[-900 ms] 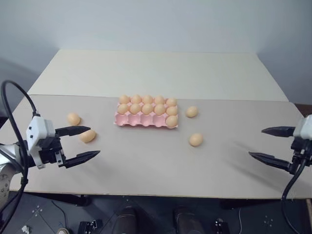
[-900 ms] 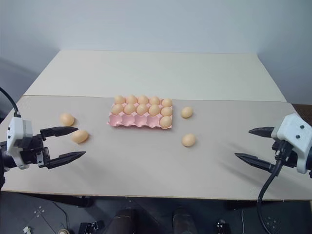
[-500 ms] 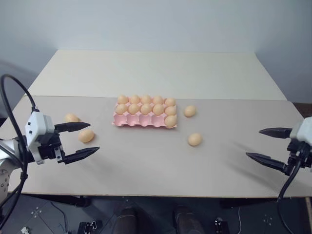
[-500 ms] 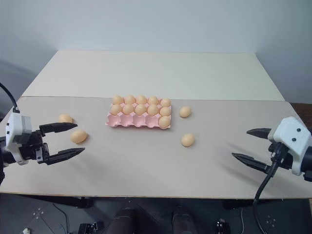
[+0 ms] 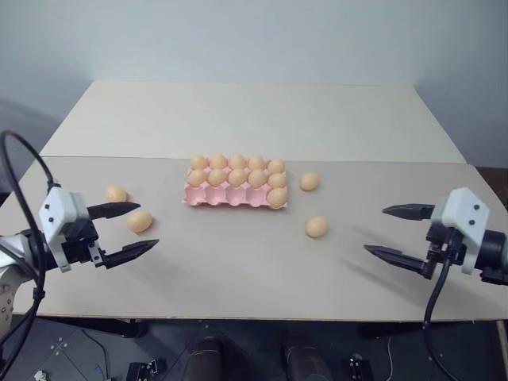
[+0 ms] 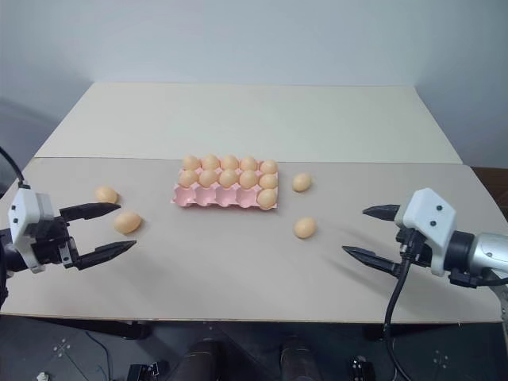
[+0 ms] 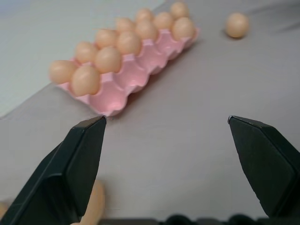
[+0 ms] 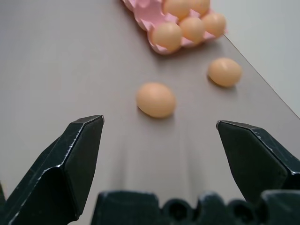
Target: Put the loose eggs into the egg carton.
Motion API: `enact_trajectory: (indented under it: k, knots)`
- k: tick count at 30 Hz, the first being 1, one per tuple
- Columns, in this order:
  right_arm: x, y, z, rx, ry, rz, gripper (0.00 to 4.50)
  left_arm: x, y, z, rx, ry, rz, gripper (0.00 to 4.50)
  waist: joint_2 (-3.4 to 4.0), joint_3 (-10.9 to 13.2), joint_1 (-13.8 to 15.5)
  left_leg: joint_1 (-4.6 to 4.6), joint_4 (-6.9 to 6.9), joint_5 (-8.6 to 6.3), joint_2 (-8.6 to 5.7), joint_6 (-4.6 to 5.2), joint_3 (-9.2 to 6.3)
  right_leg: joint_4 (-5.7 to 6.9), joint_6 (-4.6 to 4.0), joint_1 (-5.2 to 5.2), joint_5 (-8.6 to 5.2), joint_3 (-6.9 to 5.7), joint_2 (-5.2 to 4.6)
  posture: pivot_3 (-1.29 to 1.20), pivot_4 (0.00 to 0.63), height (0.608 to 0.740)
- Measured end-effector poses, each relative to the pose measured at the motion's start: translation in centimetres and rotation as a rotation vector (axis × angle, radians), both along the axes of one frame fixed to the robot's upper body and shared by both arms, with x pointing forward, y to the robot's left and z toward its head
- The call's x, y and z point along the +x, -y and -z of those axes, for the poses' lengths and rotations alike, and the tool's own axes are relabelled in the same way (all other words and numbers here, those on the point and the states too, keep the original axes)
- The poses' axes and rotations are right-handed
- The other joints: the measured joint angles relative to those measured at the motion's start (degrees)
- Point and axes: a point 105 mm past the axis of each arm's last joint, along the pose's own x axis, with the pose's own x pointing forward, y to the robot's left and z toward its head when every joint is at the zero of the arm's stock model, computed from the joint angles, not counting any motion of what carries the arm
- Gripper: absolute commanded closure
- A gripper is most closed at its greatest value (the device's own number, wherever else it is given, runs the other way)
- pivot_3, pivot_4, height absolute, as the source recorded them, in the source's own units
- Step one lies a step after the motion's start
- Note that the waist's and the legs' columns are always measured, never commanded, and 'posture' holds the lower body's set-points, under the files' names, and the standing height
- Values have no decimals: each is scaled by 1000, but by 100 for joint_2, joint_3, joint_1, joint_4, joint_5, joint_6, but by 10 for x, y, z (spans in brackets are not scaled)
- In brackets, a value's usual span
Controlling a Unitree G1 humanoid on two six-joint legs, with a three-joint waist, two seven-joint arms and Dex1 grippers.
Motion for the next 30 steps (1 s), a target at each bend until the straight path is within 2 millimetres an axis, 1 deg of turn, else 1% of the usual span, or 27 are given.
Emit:
enact_trajectory:
  k: [3,5,7,9,14,16,18,20,24,27,30]
  knots:
    - [3,-1,0,2,-5,-9,17,7,-20,4,31,38,-190,0,-2,-1,15,1,1,0,-1,0,-1,1,0,1,0,0,-1,0,150,740]
    - [5,0,2,-7,-24,-13,17,10,-30,9,44,25,-297,0,-5,-3,19,1,1,0,-1,0,-2,1,0,1,0,-1,-1,0,150,740]
    - [8,1,3,-3,-32,-13,17,14,-37,12,37,20,-392,0,-5,-3,20,1,1,0,-1,0,-1,1,0,0,1,0,-1,0,150,740]
    - [10,1,2,0,-28,-16,17,17,-39,17,22,6,-444,0,-6,-3,18,1,1,0,-1,0,-3,2,0,0,1,-2,0,0,150,740]
    - [11,2,4,-3,-31,-12,17,21,-29,21,22,-6,-406,0,-6,-4,18,1,1,0,-1,0,-3,3,0,-1,1,-2,0,0,150,740]
    - [11,2,5,-3,-31,-10,17,28,-28,20,8,-1,-397,0,-6,-4,28,2,1,0,-2,0,-2,4,0,0,1,-2,0,0,150,740]
    - [11,2,5,-4,-31,-8,17,36,-28,23,-5,-11,-396,0,-6,-4,29,2,1,0,-2,0,-2,3,0,1,1,-2,0,0,150,740]
    - [11,3,6,-6,-34,-6,17,43,-28,29,-24,-24,-397,0,-6,-4,26,0,1,0,-3,0,-2,2,0,-1,1,-2,0,0,150,740]
    - [8,7,7,-11,-32,17,17,51,-19,44,-42,-65,-355,0,-6,-4,24,0,0,0,-3,0,-3,3,-1,-2,1,-2,0,0,150,740]
    - [6,10,5,-16,-23,34,17,60,-16,57,-60,-84,-356,0,-7,-5,27,0,2,0,-3,0,-3,5,-1,-1,1,-2,0,0,150,740]
    - [3,11,5,-21,-23,42,17,67,-14,65,-47,-94,-363,0,-8,-5,26,-1,1,0,-3,0,-3,5,-1,-1,1,-2,0,0,150,740]
